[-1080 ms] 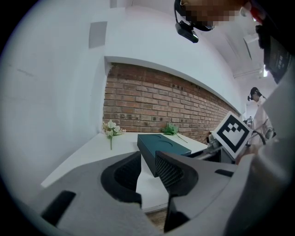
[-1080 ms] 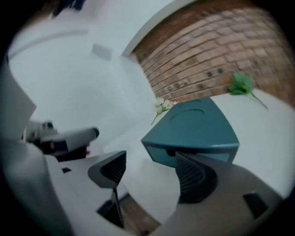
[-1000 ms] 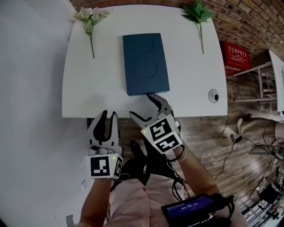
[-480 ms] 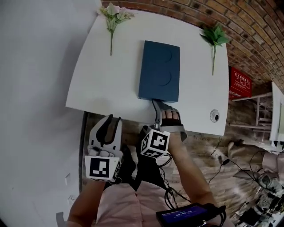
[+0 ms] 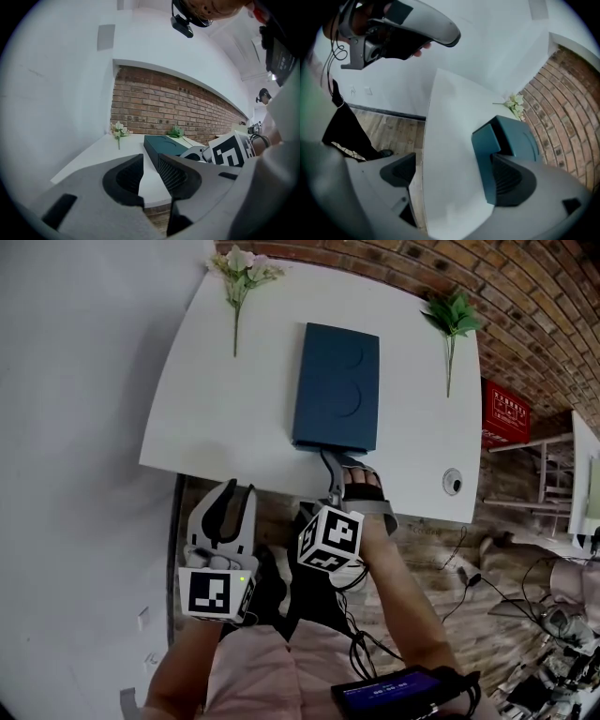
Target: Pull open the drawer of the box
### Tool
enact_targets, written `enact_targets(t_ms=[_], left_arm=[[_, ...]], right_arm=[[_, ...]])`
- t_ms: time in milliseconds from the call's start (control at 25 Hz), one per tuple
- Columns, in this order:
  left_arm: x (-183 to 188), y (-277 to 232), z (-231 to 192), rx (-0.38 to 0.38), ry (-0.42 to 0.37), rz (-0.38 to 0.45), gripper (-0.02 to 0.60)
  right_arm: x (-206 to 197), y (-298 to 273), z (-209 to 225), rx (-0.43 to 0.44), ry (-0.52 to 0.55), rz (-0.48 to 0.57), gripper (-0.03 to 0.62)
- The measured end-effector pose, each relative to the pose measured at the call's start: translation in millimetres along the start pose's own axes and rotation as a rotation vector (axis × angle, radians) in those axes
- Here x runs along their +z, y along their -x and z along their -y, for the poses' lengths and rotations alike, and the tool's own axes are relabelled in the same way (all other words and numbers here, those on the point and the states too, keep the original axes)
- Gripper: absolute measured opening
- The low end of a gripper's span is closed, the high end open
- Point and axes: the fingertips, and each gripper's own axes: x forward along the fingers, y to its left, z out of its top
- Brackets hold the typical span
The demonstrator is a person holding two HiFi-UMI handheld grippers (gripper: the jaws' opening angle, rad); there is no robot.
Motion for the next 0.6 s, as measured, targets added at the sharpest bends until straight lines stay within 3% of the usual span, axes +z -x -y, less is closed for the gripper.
enact_targets(t_ms=[600], left_arm=[[1.7, 6.3, 7.1, -0.014, -0.017, 0.004, 0.106]], right_arm=[[3.1, 8.7, -18.9, 0.007, -0.022, 0.019, 0.509]])
